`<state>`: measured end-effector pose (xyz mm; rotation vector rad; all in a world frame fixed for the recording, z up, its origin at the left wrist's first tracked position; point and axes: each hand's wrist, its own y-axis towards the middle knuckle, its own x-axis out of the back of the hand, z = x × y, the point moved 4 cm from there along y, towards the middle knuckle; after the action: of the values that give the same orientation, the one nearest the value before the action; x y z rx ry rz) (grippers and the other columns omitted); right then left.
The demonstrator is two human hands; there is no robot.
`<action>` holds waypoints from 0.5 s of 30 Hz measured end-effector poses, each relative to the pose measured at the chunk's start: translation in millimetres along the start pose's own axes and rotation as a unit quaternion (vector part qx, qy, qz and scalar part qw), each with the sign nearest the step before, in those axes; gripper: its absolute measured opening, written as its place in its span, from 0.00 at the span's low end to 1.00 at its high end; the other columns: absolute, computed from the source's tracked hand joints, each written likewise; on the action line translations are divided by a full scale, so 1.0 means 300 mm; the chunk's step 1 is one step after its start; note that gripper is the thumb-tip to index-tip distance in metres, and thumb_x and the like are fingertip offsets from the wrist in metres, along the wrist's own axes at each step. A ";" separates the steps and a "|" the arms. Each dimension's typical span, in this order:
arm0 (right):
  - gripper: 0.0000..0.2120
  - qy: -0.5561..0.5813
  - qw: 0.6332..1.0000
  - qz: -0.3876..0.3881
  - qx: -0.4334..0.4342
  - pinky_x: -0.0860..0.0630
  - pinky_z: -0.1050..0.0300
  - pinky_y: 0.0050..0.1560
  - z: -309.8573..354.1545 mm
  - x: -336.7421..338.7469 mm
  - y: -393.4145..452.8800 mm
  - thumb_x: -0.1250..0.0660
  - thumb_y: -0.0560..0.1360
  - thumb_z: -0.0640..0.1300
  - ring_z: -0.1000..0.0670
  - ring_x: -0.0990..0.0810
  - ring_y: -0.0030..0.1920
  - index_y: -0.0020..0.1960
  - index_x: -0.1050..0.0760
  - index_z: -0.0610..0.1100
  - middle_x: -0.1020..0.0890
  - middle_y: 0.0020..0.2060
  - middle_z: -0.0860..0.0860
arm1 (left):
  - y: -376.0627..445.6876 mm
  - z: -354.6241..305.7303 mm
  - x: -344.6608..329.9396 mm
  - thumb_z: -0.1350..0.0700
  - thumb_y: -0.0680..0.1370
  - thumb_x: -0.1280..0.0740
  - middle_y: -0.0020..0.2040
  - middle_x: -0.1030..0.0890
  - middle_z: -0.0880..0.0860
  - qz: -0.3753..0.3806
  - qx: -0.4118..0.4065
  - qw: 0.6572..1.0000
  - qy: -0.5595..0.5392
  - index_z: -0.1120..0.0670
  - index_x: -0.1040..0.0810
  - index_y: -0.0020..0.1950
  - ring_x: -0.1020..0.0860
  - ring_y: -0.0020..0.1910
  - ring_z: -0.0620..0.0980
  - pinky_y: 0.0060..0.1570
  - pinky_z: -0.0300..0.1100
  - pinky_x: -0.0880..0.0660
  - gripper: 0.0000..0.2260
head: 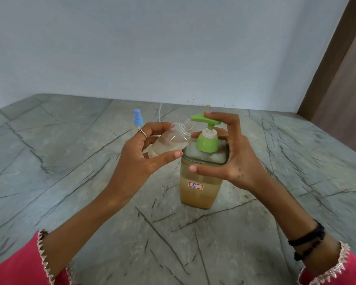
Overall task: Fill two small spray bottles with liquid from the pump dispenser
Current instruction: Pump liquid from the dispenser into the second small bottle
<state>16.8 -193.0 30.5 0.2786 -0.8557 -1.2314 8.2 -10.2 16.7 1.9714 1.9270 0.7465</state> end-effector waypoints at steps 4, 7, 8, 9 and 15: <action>0.38 -0.013 1.000 -0.014 0.001 0.21 0.61 0.52 -0.002 0.003 0.005 0.19 0.59 0.42 0.56 0.19 0.55 0.58 0.36 0.64 0.18 0.51 0.53 | 0.002 -0.002 -0.001 0.52 0.64 0.26 0.51 0.19 0.40 -0.005 0.002 1.000 0.005 0.42 0.24 0.53 0.21 0.53 0.41 0.45 0.35 0.22 0.19; 0.38 -0.012 1.000 -0.014 -0.006 0.21 0.62 0.50 0.001 0.003 0.008 0.18 0.59 0.39 0.57 0.18 0.53 0.57 0.36 0.59 0.18 0.51 0.52 | 0.005 -0.005 -0.002 0.51 0.65 0.26 0.51 0.20 0.37 -0.006 0.001 1.000 0.007 0.42 0.25 0.53 0.22 0.53 0.40 0.44 0.34 0.22 0.19; 0.37 -0.014 1.000 -0.012 -0.008 0.21 0.63 0.50 0.002 0.003 0.009 0.18 0.59 0.39 0.57 0.18 0.53 0.57 0.36 0.59 0.18 0.51 0.53 | 0.006 -0.007 -0.003 0.51 0.65 0.25 0.50 0.20 0.36 -0.007 0.000 1.000 0.010 0.41 0.25 0.53 0.22 0.53 0.40 0.44 0.33 0.23 0.19; 0.37 -0.017 1.000 -0.010 -0.011 0.21 0.64 0.49 0.004 0.004 0.010 0.18 0.59 0.39 0.58 0.18 0.53 0.57 0.36 0.59 0.18 0.51 0.53 | 0.007 -0.009 -0.004 0.50 0.65 0.24 0.50 0.20 0.36 -0.008 0.000 1.000 0.012 0.41 0.25 0.53 0.22 0.52 0.39 0.43 0.33 0.23 0.19; 0.39 -0.009 1.000 -0.005 -0.013 0.22 0.65 0.50 0.004 -0.008 0.002 0.20 0.60 0.44 0.59 0.19 0.53 0.60 0.38 0.64 0.18 0.52 0.54 | 0.007 -0.012 -0.006 0.50 0.64 0.23 0.50 0.20 0.38 -0.014 0.000 1.000 0.014 0.41 0.25 0.53 0.21 0.52 0.40 0.45 0.34 0.22 0.20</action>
<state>16.2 -190.3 30.6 0.2510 -0.8546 -1.2551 7.9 -12.7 20.6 1.9404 1.9663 0.7692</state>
